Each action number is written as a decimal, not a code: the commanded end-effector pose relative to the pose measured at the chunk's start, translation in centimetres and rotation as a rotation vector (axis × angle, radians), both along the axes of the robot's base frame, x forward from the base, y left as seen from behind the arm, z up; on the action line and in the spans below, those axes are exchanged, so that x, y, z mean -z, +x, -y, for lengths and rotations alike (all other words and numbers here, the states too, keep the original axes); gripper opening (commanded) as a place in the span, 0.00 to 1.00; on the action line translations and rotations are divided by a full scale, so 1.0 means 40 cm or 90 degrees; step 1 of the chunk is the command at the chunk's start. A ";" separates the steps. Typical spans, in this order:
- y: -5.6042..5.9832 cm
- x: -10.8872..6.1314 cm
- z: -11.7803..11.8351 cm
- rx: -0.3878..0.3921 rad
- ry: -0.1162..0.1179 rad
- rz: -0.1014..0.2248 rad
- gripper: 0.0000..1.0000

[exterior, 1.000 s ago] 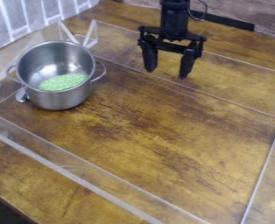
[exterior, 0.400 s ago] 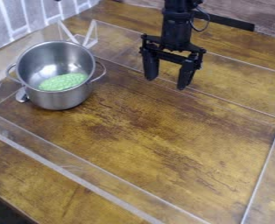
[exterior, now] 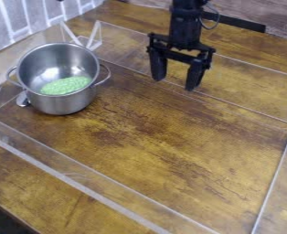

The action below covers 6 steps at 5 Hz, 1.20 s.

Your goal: Put the green object in the silver pot

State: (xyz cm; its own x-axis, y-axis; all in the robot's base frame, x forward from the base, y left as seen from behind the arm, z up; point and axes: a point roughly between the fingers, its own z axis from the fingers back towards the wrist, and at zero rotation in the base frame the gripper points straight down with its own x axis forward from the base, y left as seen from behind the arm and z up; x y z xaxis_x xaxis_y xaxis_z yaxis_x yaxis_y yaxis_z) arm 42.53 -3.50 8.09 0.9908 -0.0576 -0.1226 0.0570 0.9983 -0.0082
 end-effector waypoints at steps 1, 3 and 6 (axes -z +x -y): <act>0.023 -0.059 -0.036 0.015 -0.001 0.040 1.00; 0.017 0.034 -0.067 -0.033 0.000 0.011 1.00; -0.032 0.047 -0.069 -0.032 0.003 0.014 0.00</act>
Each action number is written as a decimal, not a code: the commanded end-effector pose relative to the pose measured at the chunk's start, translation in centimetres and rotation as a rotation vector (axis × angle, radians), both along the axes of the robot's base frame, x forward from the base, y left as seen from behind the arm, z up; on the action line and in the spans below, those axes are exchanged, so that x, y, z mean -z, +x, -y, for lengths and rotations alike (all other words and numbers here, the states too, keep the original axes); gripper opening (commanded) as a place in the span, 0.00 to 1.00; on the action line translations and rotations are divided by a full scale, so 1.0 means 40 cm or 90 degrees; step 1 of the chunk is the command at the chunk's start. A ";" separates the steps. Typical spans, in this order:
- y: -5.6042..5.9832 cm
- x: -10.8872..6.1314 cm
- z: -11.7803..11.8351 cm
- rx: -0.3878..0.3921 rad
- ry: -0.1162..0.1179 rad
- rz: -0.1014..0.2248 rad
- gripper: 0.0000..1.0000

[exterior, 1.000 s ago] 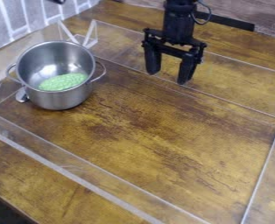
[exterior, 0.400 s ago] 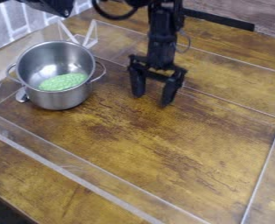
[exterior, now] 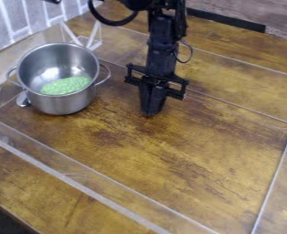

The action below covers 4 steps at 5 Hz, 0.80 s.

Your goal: Put the green object in the silver pot

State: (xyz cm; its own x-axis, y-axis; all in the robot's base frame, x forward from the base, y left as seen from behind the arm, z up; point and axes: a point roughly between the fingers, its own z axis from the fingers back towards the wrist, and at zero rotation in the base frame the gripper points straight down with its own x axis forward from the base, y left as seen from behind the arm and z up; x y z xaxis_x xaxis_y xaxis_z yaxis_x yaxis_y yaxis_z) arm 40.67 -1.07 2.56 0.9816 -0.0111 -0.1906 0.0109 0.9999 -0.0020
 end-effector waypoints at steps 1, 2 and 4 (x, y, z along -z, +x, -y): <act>0.005 -0.158 -0.030 0.008 0.005 0.083 0.00; -0.007 -0.241 -0.055 0.018 0.013 0.118 0.00; -0.049 -0.400 -0.052 -0.040 0.040 0.204 0.00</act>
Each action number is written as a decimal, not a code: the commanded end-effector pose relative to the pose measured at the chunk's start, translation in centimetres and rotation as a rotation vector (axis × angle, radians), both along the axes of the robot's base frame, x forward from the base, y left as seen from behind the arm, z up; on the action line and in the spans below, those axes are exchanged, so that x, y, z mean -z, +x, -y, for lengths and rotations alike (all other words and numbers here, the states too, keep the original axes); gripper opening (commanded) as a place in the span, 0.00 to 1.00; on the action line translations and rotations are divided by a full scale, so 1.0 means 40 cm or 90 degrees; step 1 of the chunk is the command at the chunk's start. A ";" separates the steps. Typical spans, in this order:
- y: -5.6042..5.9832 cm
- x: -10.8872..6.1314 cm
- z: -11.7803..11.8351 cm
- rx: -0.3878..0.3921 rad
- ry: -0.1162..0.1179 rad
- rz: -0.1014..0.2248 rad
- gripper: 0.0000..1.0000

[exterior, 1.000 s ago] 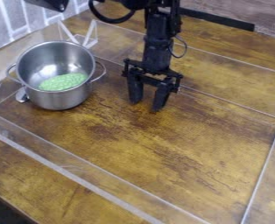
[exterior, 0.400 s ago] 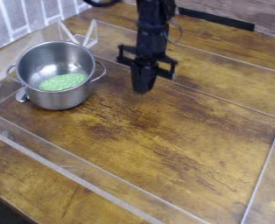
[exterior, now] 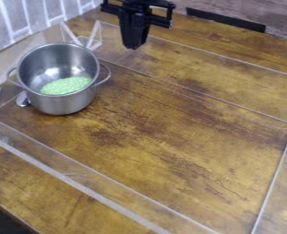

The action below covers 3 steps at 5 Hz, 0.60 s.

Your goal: Put the green object in the silver pot

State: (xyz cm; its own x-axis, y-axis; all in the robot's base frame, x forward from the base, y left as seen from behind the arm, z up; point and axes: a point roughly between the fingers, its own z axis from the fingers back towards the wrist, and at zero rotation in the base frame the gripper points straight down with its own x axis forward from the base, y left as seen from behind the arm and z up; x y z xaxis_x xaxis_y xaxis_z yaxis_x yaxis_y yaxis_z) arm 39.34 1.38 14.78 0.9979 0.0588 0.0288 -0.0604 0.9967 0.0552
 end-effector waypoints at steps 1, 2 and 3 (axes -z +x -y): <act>-0.045 -0.065 -0.002 -0.018 0.004 0.065 0.00; -0.071 -0.064 -0.041 -0.046 0.003 0.083 0.00; -0.076 -0.045 -0.081 -0.089 0.006 0.087 0.00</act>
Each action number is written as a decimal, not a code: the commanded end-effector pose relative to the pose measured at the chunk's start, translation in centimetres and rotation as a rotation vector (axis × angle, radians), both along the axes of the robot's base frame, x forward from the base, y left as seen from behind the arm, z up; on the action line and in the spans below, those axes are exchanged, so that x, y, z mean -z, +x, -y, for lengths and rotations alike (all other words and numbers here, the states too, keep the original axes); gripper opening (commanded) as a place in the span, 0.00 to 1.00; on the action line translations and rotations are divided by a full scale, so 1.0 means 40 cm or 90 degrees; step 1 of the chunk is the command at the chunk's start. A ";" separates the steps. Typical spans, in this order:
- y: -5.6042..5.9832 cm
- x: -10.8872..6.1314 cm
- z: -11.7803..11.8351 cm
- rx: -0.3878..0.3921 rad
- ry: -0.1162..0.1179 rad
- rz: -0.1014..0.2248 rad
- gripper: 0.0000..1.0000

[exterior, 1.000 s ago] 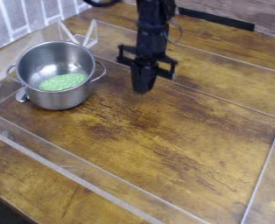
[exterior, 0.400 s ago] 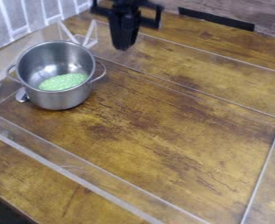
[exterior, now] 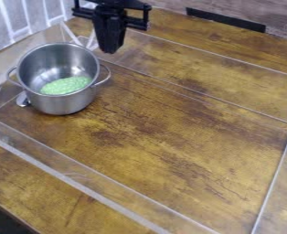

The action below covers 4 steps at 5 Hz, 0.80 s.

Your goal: Put the green object in the silver pot

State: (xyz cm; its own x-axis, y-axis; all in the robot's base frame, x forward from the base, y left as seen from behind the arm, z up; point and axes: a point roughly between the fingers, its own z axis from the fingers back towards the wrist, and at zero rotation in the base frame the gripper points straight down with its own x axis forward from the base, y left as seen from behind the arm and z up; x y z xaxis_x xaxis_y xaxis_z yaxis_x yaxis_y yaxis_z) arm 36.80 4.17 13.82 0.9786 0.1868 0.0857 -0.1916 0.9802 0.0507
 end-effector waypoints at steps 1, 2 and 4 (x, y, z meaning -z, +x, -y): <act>-0.015 -0.063 -0.048 -0.045 0.009 0.048 0.00; -0.024 -0.047 -0.122 -0.065 0.012 0.036 0.00; -0.027 0.017 -0.282 -0.112 0.012 0.018 0.00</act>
